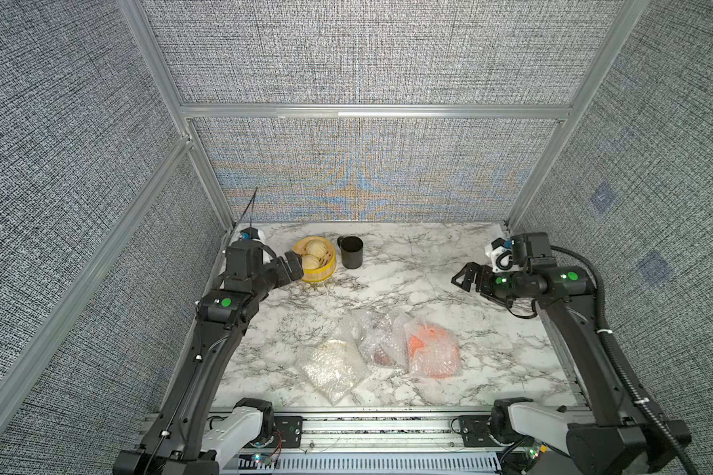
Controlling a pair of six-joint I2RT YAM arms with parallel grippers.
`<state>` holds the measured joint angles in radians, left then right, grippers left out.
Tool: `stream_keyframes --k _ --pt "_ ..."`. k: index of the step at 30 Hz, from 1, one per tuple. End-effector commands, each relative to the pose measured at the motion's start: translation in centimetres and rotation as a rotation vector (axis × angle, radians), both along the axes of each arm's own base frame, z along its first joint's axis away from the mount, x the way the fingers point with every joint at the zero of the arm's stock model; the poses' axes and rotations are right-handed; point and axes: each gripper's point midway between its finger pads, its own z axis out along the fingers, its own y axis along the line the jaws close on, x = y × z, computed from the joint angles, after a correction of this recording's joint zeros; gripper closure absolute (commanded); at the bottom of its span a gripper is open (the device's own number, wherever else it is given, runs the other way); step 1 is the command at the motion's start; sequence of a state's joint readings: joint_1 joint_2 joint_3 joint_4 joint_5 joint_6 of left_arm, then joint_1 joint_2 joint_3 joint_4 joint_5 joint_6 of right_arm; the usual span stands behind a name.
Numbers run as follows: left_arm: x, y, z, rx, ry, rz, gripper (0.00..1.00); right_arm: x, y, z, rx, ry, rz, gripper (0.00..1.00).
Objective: Unpack dinner plates from bubble wrap
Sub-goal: Move the bubble wrap to the center of the board.
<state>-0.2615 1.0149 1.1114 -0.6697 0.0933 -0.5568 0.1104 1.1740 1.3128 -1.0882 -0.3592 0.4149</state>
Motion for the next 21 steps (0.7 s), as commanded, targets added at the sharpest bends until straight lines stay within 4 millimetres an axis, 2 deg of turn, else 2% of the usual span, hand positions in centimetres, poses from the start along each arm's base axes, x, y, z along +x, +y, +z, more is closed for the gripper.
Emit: stream_keyframes --k 1,4,7,13,17,21 --pt "-5.4 -3.6 -3.0 -0.118 0.219 -0.119 0.0 -4.2 1.7 -1.1 0.089 0.166 0.023 0.01" --pt "-7.6 -5.8 -3.9 -0.173 0.272 -0.164 0.0 -5.9 2.3 -2.3 0.089 0.197 0.039 0.01" --pt "-9.2 -7.1 -4.4 -0.182 0.295 -0.18 0.01 -7.2 2.6 -4.3 0.097 0.244 0.05 0.01" --pt "-11.6 -10.3 -6.3 -0.185 0.342 -0.245 0.0 -8.7 3.4 -7.1 0.118 0.302 0.08 0.01" --pt "-12.2 -13.9 -7.6 -0.135 0.387 -0.344 0.0 -9.1 3.5 -8.3 0.119 0.34 0.069 0.01" --pt "-11.7 -17.7 -8.3 -0.097 0.422 -0.468 0.01 -8.9 3.3 -8.8 0.105 0.356 0.047 0.01"
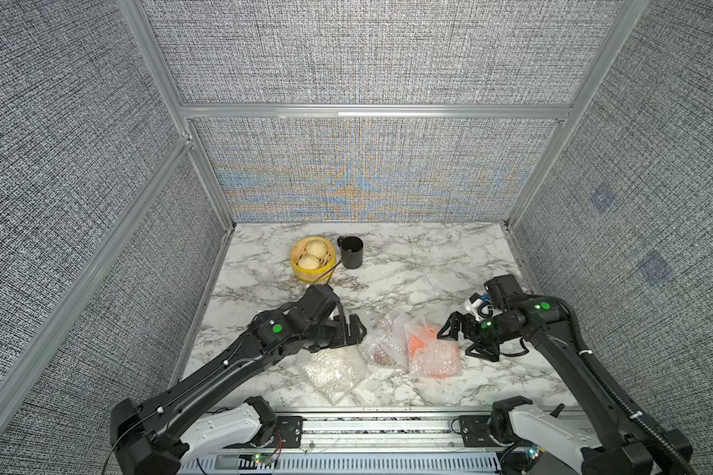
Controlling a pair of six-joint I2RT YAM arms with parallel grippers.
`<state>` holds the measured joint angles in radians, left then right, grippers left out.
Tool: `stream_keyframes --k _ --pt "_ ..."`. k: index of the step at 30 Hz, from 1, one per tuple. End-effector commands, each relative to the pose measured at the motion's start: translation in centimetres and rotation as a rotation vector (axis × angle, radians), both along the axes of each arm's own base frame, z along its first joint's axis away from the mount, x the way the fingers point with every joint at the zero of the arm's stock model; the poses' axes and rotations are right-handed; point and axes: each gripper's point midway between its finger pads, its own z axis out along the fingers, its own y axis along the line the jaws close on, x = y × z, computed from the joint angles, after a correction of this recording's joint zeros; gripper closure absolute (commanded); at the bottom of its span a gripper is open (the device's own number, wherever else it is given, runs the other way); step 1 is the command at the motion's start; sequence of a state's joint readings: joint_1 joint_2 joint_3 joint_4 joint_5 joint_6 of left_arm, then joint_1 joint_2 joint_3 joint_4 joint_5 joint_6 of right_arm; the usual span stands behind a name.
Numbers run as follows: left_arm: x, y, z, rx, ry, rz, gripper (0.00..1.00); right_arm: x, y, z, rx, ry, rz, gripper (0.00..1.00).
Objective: Unpack dinner plates from bubble wrap
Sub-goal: Move the bubble wrap to the center of the board.
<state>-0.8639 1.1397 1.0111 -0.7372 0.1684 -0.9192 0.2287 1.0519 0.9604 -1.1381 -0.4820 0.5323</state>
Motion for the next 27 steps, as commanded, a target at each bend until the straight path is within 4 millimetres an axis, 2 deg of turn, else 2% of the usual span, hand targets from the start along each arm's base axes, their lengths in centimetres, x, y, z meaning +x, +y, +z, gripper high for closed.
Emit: stream_keyframes --k 1,5,9,12,16,22,27 --pt "0.9 -3.2 0.3 -0.034 -0.016 -0.104 0.0 0.2 0.1 -0.2 -0.001 0.013 -0.026 0.01" --pt "0.9 -6.2 -0.2 -0.063 0.03 -0.225 0.0 0.1 -0.4 -1.2 -0.052 0.033 -0.057 0.01" --pt "0.6 -7.9 -2.3 -0.075 0.078 -0.295 0.0 0.3 -0.1 -2.7 -0.077 0.072 -0.063 0.01" --pt "0.6 -9.4 -2.9 -0.124 0.105 -0.326 0.0 0.6 0.3 -2.9 -0.122 0.078 -0.036 0.01" --pt "0.6 -11.1 -3.5 -0.128 0.137 -0.362 0.03 1.3 -0.1 -3.0 -0.187 0.068 0.011 0.02" --pt "1.0 -13.4 -4.4 -0.121 0.154 -0.322 0.04 2.9 0.5 -3.0 -0.185 0.063 0.057 0.03" --pt "0.8 -15.2 -6.4 -0.103 0.186 -0.297 0.06 2.5 0.6 -3.4 -0.16 0.074 0.037 0.05"
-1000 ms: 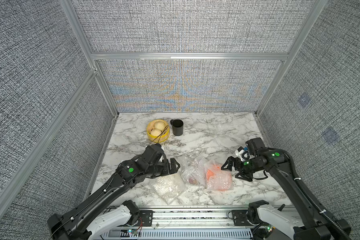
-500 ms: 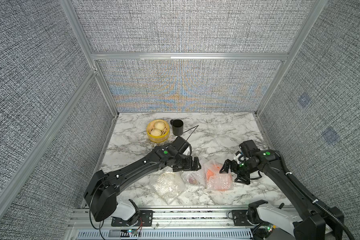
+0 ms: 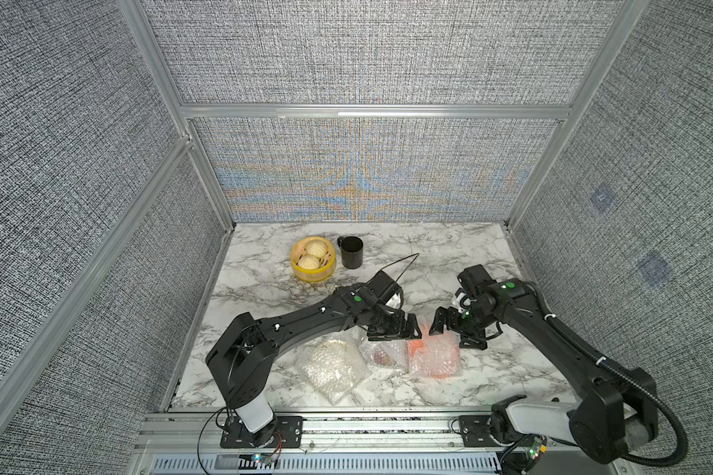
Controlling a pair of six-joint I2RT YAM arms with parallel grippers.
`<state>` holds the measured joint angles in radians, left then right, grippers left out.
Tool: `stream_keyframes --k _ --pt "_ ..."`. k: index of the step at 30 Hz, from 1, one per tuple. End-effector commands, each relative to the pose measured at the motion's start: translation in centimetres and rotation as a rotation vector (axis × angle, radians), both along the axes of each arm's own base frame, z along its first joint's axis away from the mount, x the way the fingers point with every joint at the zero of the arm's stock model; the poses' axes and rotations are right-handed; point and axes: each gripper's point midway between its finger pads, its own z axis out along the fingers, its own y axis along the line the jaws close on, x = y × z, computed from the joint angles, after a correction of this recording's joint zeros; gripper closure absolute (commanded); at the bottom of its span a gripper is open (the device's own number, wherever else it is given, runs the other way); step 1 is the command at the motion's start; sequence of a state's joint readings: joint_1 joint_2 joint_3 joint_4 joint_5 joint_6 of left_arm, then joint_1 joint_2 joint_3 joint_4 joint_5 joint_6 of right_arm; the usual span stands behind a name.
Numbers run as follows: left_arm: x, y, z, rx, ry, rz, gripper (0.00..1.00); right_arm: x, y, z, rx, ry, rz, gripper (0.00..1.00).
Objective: Unpack dinner plates from bubble wrap
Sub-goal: Move the bubble wrap to the center of the board.
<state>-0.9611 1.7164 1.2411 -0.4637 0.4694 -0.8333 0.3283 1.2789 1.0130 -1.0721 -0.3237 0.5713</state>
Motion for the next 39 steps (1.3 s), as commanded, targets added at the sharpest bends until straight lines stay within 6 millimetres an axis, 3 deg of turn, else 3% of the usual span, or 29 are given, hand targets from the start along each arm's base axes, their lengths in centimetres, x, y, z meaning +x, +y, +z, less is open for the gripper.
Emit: stream_keyframes --k 1,6,13,22,26,30,39 --pt "0.5 -1.3 -0.5 -0.013 0.006 0.046 0.06 -0.7 0.1 0.0 0.021 -0.001 -0.013 0.05" --pt "1.1 -2.5 -1.7 -0.009 0.018 0.034 0.08 -3.6 0.4 -1.6 0.089 0.063 -0.091 0.09" --pt "2.6 -4.8 -1.1 0.005 0.004 -0.028 0.12 -7.3 1.1 -2.3 0.135 0.089 -0.107 0.11" --pt "5.9 -2.1 2.0 0.01 -0.056 0.025 0.12 -8.8 5.0 -5.5 0.249 0.155 -0.104 0.11" --pt "6.1 -1.3 2.6 0.02 -0.068 0.025 0.11 -8.5 5.4 -7.3 0.264 0.153 -0.128 0.11" --pt "6.1 -1.0 2.7 0.033 -0.069 0.02 0.11 -6.8 4.4 -8.3 0.21 0.099 -0.15 0.11" --pt "6.6 -1.5 3.3 0.035 -0.088 -0.001 0.11 0.5 -1.5 -7.8 0.192 -0.048 -0.341 0.11"
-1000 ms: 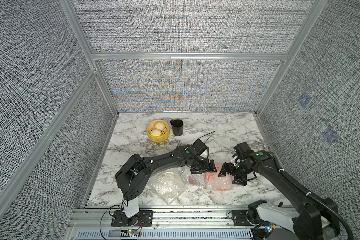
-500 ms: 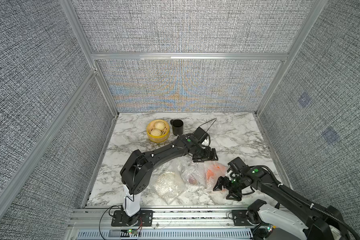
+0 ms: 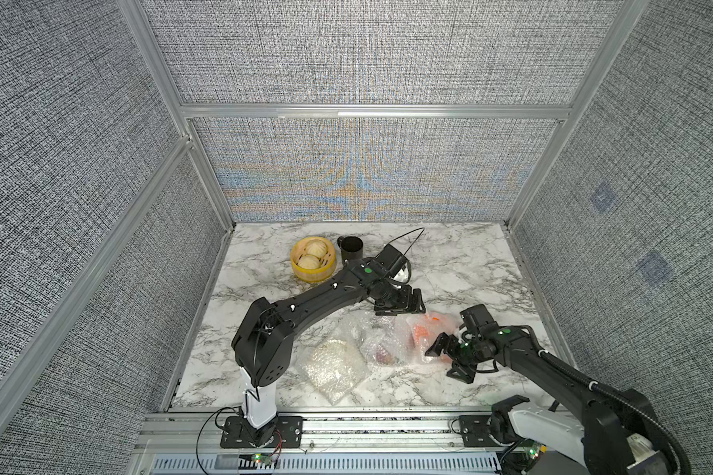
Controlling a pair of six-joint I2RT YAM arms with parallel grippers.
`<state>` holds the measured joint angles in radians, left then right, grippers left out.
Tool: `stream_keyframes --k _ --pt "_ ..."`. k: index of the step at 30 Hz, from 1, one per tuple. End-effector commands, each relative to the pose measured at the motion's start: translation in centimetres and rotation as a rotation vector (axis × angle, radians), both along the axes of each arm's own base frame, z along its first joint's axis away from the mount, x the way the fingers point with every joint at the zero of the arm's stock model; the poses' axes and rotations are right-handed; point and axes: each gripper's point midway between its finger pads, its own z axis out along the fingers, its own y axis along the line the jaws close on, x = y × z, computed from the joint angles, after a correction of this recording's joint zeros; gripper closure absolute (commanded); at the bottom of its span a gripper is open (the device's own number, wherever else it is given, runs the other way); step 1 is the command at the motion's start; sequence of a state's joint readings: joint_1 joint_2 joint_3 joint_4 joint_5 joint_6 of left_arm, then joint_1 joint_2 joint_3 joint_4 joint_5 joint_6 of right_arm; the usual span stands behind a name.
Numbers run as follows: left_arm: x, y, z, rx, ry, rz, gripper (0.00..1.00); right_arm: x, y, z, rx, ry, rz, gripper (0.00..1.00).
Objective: Unpack dinner plates from bubble wrap
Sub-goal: Move the bubble wrap to the center of the board.
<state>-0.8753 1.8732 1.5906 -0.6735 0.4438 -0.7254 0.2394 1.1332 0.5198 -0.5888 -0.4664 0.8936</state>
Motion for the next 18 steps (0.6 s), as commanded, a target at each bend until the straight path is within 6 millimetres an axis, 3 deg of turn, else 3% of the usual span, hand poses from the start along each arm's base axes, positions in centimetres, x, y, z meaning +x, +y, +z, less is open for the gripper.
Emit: stream_keyframes --k 1,4,8,15,18 --pt "0.3 -0.1 -0.3 0.018 -0.011 -0.02 0.11 3.4 -1.9 0.9 -0.025 -0.111 -0.015 0.1" --pt "0.7 -0.7 -0.4 0.015 -0.011 -0.032 0.11 6.2 -3.9 2.4 -0.035 -0.134 -0.042 0.09" --pt "1.8 -1.9 -0.3 0.023 -0.043 -0.061 0.11 7.3 -5.0 4.1 -0.046 -0.117 -0.051 0.08" --pt "4.4 -4.0 -2.0 0.106 -0.092 -0.181 0.13 4.0 -5.4 7.6 -0.081 -0.128 -0.02 0.07" --pt "4.1 -3.0 -2.5 0.19 -0.14 -0.285 0.15 2.4 -4.9 8.2 -0.047 -0.117 -0.014 0.07"
